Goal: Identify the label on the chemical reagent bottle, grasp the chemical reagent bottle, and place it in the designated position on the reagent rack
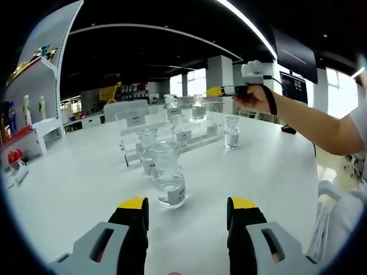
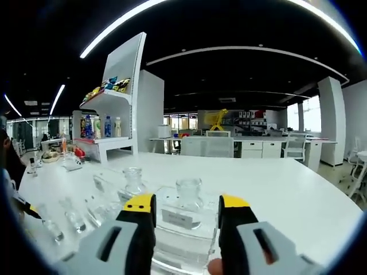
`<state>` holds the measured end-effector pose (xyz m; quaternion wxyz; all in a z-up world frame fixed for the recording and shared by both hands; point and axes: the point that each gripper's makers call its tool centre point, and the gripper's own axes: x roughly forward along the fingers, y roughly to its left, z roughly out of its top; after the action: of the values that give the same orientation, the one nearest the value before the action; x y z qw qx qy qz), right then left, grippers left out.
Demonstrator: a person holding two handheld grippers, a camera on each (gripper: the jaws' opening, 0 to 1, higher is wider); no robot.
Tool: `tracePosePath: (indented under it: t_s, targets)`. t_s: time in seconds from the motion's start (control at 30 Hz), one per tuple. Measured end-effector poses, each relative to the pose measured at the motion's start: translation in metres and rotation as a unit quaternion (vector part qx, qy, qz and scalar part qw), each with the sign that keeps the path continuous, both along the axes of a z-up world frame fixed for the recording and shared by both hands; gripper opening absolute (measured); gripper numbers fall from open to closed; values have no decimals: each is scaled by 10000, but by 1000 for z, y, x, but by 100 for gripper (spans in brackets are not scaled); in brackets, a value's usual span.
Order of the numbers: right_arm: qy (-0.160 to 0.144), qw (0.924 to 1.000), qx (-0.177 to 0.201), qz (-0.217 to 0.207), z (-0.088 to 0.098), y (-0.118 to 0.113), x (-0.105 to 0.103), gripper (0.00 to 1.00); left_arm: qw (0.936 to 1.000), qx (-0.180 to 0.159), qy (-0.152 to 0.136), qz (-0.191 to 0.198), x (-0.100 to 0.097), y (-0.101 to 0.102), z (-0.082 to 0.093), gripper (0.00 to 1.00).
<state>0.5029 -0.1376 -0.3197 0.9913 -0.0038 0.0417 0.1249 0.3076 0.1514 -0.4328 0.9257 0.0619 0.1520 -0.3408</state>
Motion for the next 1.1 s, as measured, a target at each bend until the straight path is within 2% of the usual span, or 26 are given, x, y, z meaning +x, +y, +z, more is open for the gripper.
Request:
tracePosePath:
  t_s: [0.13, 0.5, 0.67, 0.83, 1.0, 1.1]
  targets:
    - [-20, 9998, 53, 189, -1, 6, -7, 40, 10000, 18, -2, -11, 1, 0, 0, 55]
    - [221, 9982, 45, 556, -21, 17, -30, 41, 10000, -4, -3, 28, 3, 2, 0, 55]
    - [208, 9974, 355, 598, -22, 16, -41, 41, 10000, 0, -11, 9, 3, 1, 1, 55]
    - [235, 9966, 433, 655, -29, 19, -55, 41, 10000, 5, -12, 11, 3, 1, 0, 55]
    - [299, 9962, 313, 761, -40, 28, -69, 42, 10000, 23, 2, 44, 4, 3, -1, 55]
    - [101, 9980, 142, 613, -41, 26, -76, 42, 9999, 7, -75, 96, 6, 1, 2, 55]
